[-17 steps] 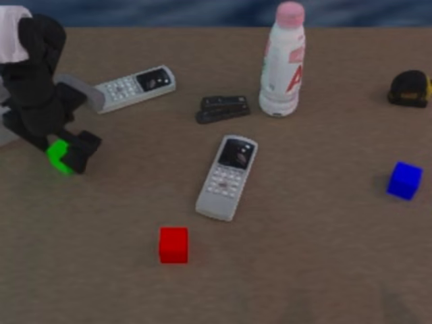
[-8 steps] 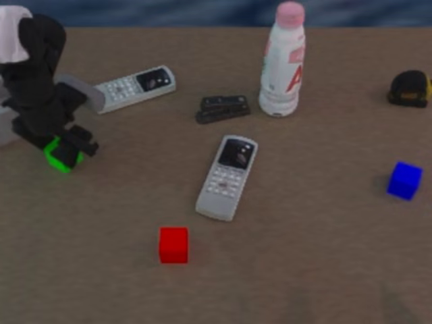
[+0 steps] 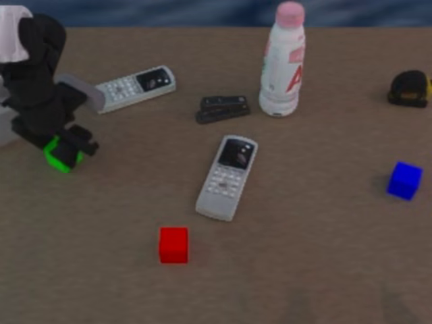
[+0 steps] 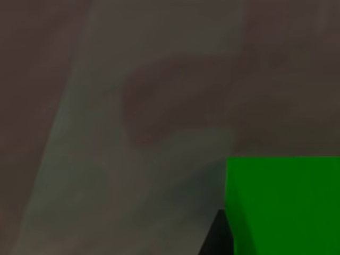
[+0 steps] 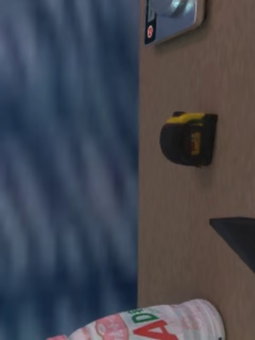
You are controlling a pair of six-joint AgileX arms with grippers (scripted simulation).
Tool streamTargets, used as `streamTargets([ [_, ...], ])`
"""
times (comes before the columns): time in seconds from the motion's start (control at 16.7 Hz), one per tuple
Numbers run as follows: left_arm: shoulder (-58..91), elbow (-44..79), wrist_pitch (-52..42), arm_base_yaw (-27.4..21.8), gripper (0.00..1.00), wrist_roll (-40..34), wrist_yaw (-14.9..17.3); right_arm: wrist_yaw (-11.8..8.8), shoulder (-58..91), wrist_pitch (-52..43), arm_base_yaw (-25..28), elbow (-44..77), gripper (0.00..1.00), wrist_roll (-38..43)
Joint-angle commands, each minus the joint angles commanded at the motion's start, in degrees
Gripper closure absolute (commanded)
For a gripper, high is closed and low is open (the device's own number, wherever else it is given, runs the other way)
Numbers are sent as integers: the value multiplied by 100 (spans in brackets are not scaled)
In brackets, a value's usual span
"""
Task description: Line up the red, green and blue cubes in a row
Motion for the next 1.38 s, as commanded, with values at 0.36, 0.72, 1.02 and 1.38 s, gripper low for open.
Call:
streamTargets([
  [0.36, -304, 703, -1063, 85, 100, -10, 3, 0, 0, 0, 0, 0, 0, 0],
  [0.72, -412, 891, -1322, 77, 100, -7, -7, 0, 0, 0, 0, 0, 0, 0],
  [1.02, -434, 945, -1330, -352, 100, -636, -12, 0, 0, 0, 0, 0, 0, 0],
  [1.38, -428, 870, -1496, -1824, 100, -3331, -6, 0, 0, 0, 0, 0, 0, 0],
])
